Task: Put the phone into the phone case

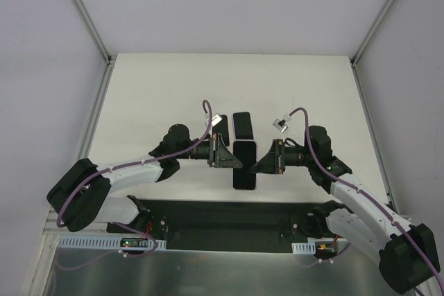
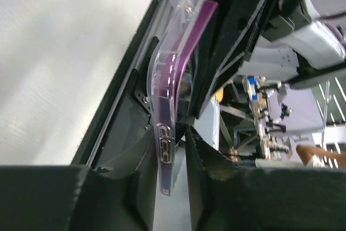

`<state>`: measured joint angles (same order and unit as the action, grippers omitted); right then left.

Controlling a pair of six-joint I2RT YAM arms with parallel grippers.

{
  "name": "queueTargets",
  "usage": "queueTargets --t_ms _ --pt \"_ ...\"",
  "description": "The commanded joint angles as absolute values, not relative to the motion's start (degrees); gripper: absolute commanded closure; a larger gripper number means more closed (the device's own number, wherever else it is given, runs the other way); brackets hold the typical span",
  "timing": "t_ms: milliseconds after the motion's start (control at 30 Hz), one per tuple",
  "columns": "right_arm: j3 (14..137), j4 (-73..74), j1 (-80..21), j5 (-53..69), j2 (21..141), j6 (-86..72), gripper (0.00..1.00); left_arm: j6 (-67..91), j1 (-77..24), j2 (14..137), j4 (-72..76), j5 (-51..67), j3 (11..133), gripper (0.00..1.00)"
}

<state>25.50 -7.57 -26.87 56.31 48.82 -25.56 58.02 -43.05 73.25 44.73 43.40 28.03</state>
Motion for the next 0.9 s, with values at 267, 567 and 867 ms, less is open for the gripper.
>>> queueTargets --t_ms 267,567,867 --pt "22.2 -15.6 -27.5 59.5 47.2 -27.6 0.43 64.2 -42.7 74.4 59.6 46.8 27.7 1.0" --pt "14.9 -22.9 -27.5 59.9 42.1 -33.4 0.43 60.1 -41.4 72.5 53.4 45.3 29.6 1.0" --pt "15.4 -22.9 -27.9 59.9 42.4 -33.8 0.44 62.2 -41.3 73.4 57.9 44.6 28.6 1.0"
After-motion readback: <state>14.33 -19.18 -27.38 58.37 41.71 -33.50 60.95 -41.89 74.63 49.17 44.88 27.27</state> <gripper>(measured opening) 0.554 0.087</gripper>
